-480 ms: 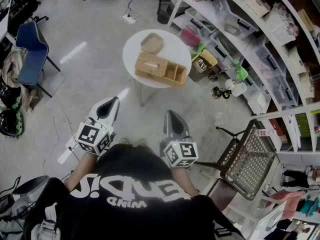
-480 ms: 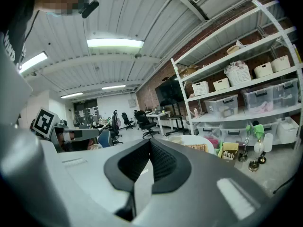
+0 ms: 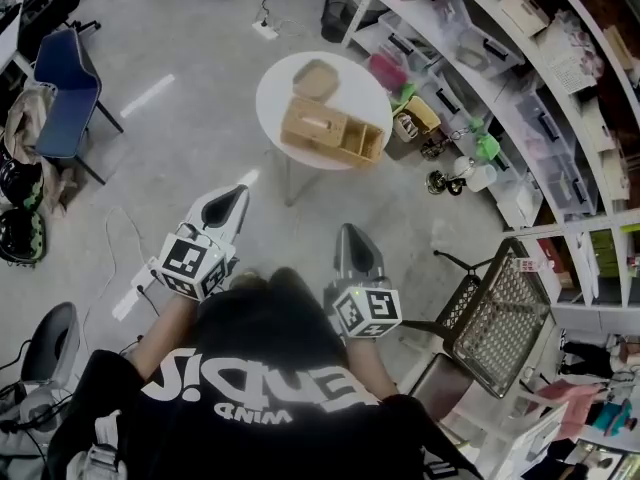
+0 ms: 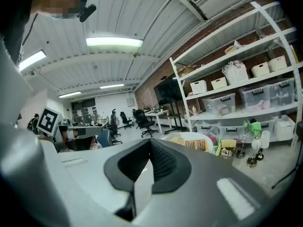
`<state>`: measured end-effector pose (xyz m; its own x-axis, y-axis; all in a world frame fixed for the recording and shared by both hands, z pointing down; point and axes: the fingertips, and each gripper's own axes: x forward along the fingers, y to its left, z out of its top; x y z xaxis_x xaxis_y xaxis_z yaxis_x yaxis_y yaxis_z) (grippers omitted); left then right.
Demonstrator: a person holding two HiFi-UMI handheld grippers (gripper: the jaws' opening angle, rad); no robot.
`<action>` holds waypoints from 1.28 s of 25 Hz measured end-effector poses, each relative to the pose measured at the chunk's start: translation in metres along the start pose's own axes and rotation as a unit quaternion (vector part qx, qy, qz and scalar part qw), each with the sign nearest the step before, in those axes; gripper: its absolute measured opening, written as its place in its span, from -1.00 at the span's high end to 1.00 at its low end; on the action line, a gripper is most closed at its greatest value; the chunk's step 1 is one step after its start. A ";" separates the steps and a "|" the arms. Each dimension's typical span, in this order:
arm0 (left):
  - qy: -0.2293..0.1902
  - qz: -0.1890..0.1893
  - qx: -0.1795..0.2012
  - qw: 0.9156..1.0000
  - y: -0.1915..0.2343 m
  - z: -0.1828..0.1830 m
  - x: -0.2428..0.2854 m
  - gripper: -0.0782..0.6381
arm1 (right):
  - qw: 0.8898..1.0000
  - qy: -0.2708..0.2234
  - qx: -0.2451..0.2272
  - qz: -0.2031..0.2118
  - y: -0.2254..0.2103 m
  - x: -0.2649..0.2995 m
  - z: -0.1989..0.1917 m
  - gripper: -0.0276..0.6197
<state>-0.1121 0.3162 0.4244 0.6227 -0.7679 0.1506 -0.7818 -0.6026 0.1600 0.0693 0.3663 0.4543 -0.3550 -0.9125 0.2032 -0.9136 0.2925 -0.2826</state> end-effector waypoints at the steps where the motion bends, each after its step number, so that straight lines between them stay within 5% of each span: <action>1: 0.000 0.000 0.001 1.000 0.002 0.000 -0.001 0.78 | 1.000 0.002 0.002 -0.002 0.001 0.001 -0.003 0.91; 15: -0.001 -0.001 -0.005 1.000 0.038 -0.004 0.013 0.78 | 1.000 -0.011 0.000 0.003 0.009 0.045 -0.002 0.91; 32: -0.004 -0.005 -0.008 1.000 0.128 0.039 0.133 0.78 | 1.000 -0.018 0.012 0.014 -0.038 0.192 0.049 0.91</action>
<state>-0.1307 0.1286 0.4266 0.6302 -0.7635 0.1410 -0.7749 -0.6070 0.1763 0.0459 0.1660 0.4585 -0.3728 -0.9137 0.1620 -0.8982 0.3114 -0.3104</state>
